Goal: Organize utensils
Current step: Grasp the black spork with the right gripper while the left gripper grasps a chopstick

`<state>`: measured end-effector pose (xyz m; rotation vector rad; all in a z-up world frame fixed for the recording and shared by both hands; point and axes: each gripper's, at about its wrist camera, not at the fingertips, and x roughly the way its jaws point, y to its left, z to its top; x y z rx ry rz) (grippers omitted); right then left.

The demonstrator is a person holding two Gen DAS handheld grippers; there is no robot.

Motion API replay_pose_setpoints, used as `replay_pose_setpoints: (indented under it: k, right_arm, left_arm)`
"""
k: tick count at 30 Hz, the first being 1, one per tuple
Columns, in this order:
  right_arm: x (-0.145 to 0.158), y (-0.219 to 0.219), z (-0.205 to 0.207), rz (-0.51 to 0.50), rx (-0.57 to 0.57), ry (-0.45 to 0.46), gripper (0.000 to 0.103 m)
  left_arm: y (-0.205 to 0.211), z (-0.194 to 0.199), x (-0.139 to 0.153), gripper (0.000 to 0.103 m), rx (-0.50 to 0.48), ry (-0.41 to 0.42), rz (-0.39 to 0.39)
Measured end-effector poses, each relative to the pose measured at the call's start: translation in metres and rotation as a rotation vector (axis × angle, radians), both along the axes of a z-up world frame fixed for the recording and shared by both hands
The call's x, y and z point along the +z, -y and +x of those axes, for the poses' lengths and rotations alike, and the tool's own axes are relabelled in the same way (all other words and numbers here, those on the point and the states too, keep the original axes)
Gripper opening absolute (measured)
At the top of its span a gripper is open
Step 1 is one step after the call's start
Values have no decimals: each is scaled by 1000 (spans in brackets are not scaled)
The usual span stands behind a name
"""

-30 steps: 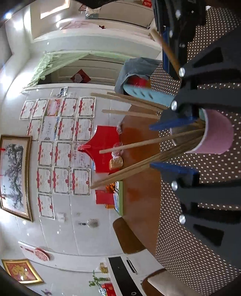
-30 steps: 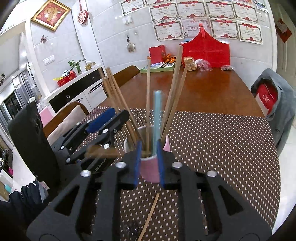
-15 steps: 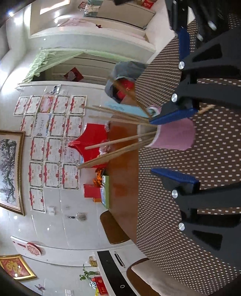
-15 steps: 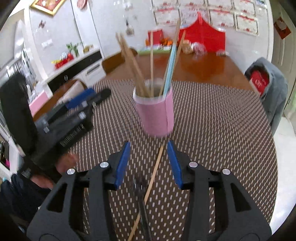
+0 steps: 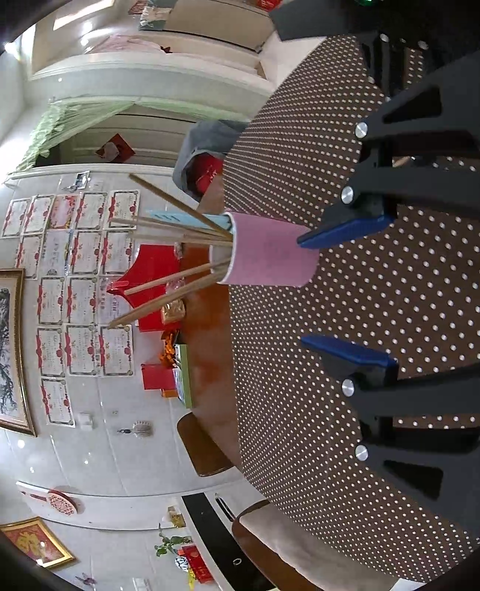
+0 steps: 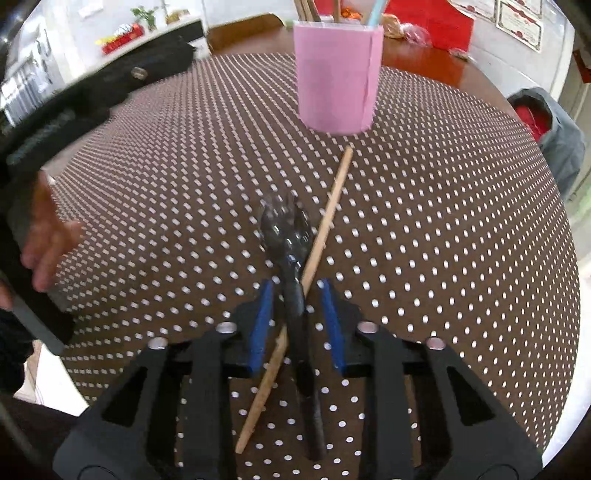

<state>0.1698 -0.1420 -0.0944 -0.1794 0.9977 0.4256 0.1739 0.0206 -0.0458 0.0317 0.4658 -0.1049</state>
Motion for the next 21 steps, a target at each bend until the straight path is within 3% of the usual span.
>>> replay_pose_setpoints:
  k: [2, 13, 17, 21]
  right_arm:
    - [1, 2, 1, 17, -9, -15, 13]
    - [19, 43, 9, 105, -93, -11, 12]
    - [28, 66, 15, 146, -152, 17, 12]
    - [36, 91, 23, 175, -194, 40, 12]
  left_arm:
    - [-2, -2, -3, 48, 4, -12, -2]
    - [9, 9, -13, 48, -31, -112, -26]
    - [32, 22, -17, 59, -88, -178, -24]
    - [57, 36, -28, 60, -129, -263, -9]
